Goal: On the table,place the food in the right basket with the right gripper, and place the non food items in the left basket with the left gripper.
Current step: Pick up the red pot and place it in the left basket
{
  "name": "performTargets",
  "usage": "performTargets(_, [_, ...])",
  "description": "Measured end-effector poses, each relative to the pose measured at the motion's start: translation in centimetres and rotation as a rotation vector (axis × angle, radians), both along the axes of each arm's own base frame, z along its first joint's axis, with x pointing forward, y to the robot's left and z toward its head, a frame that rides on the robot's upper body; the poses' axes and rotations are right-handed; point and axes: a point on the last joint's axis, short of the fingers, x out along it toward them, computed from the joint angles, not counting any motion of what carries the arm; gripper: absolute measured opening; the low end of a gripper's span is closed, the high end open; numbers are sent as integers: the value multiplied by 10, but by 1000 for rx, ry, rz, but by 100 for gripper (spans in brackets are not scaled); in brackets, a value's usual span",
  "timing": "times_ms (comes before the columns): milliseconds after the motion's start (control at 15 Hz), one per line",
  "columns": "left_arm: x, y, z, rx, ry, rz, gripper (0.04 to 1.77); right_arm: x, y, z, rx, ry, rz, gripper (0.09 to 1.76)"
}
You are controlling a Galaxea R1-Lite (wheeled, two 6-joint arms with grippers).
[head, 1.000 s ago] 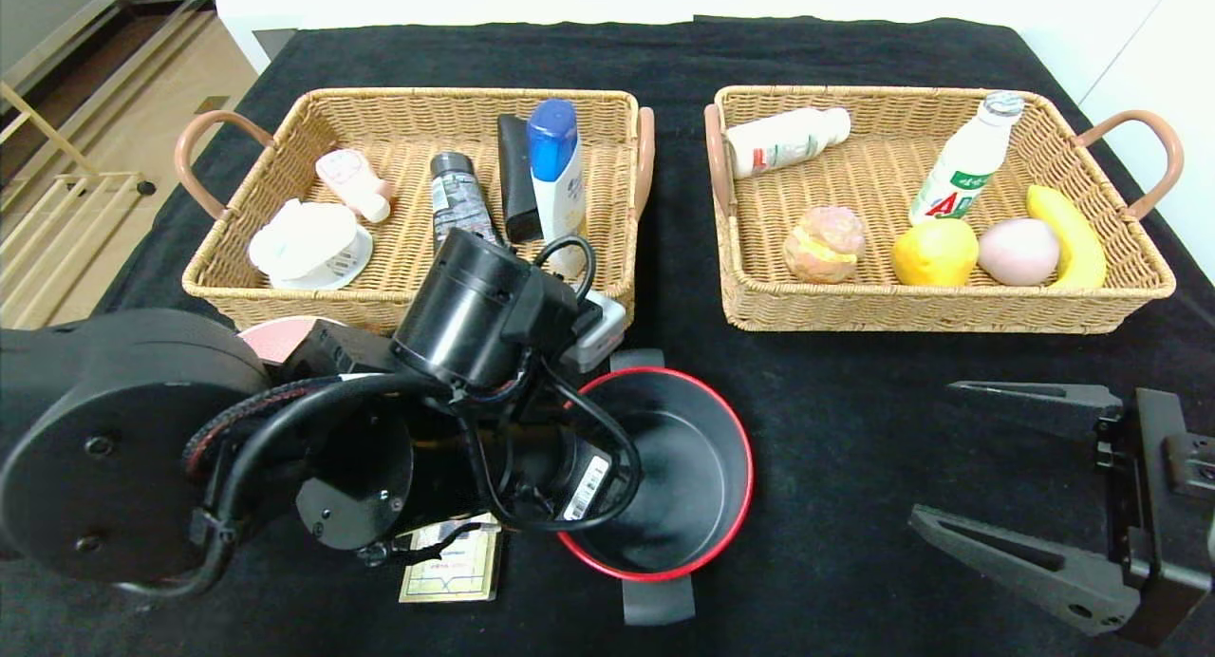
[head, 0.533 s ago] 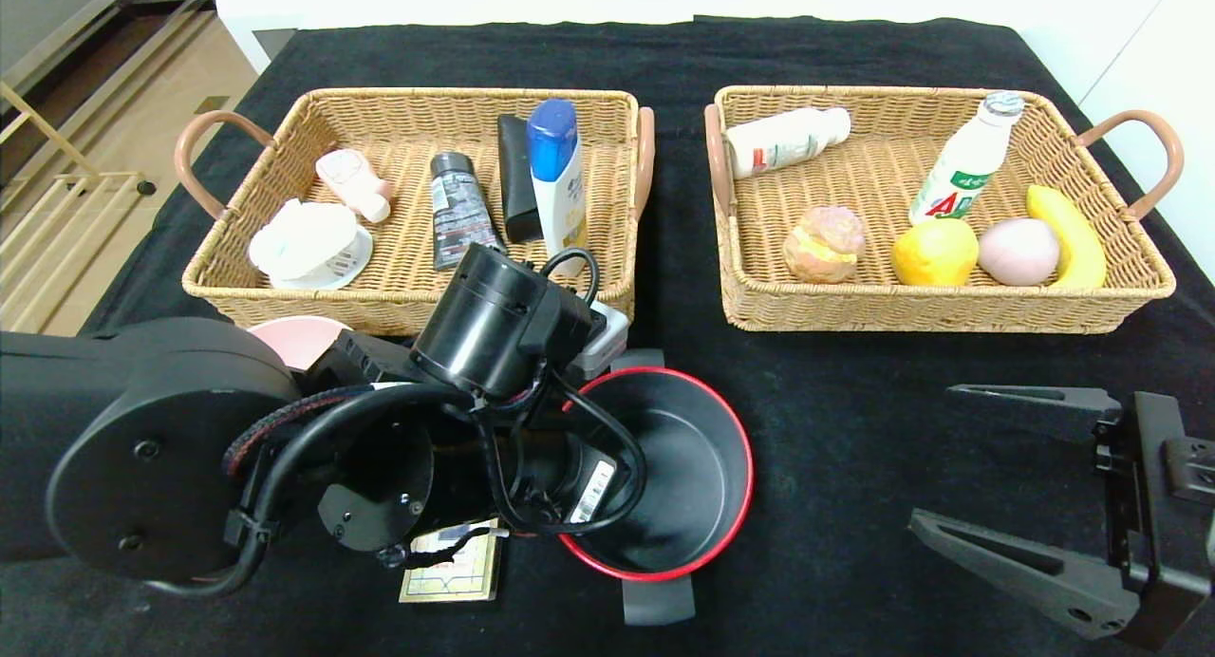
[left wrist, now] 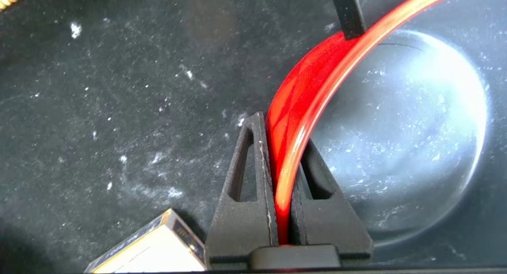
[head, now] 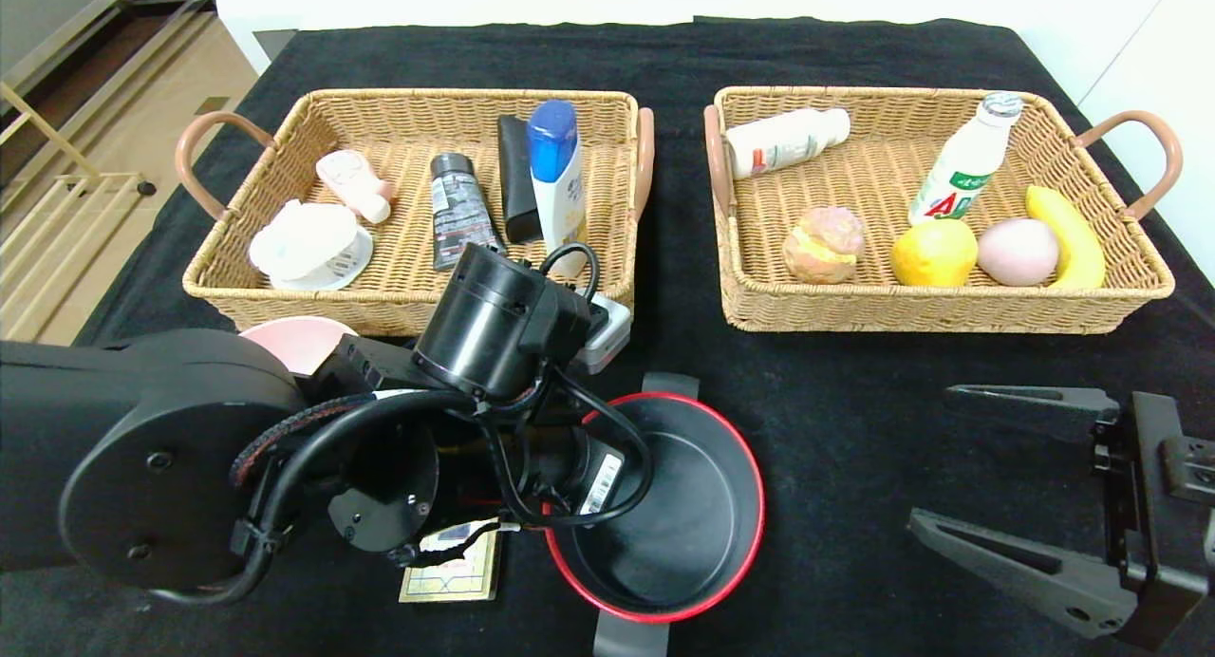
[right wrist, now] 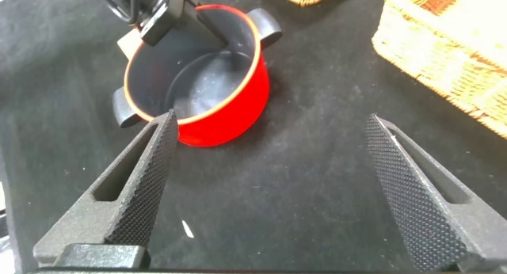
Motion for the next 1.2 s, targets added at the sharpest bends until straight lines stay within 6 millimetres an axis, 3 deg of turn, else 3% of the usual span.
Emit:
performTargets(800, [-1,0,1,-1,-6,-5,19,0,0,0,0,-1,0,171])
performTargets(1200, [-15,13,18,-35,-37,-6,19,0,0,0,-1,0,1,171])
